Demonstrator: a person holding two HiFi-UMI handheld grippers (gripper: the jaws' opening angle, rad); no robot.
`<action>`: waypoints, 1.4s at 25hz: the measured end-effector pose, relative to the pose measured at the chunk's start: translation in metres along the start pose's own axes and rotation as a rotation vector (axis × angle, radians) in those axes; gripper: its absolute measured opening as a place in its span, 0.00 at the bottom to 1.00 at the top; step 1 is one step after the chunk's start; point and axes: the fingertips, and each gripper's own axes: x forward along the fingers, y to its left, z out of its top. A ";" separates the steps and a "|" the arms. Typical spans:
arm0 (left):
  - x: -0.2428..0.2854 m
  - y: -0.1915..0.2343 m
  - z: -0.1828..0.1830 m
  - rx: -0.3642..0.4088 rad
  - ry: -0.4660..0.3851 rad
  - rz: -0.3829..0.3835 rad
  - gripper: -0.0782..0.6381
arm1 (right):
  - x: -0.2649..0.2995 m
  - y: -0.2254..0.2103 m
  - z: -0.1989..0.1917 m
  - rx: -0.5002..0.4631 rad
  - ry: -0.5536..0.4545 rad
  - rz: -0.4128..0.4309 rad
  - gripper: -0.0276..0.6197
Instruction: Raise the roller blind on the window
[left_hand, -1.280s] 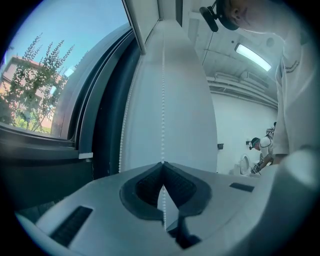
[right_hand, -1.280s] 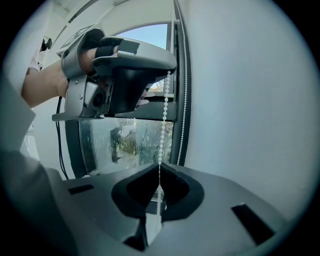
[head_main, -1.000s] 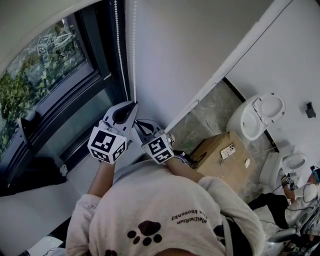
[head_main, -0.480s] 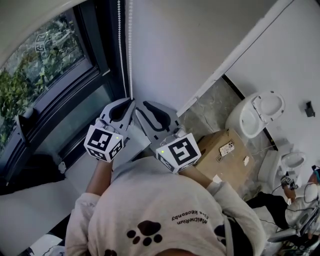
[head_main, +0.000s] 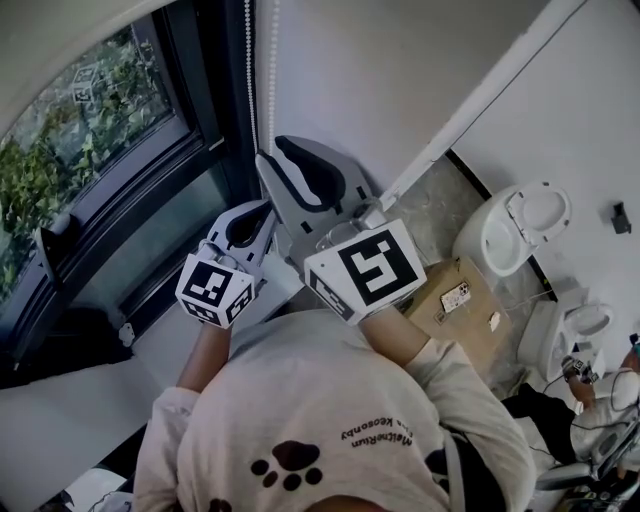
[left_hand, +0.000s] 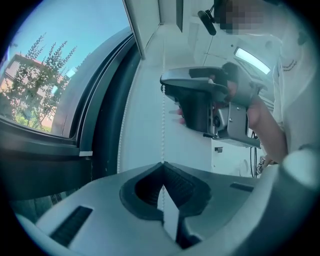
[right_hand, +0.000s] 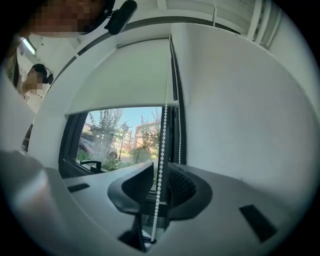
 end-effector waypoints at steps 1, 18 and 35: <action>0.000 -0.001 0.000 0.000 -0.001 -0.001 0.12 | 0.002 0.000 0.003 -0.003 -0.003 0.002 0.16; 0.006 0.003 -0.028 0.027 0.024 -0.003 0.12 | 0.004 -0.003 -0.022 -0.024 0.026 -0.004 0.06; 0.010 0.009 -0.111 0.044 0.081 0.024 0.12 | -0.004 -0.001 -0.106 -0.033 0.064 -0.060 0.06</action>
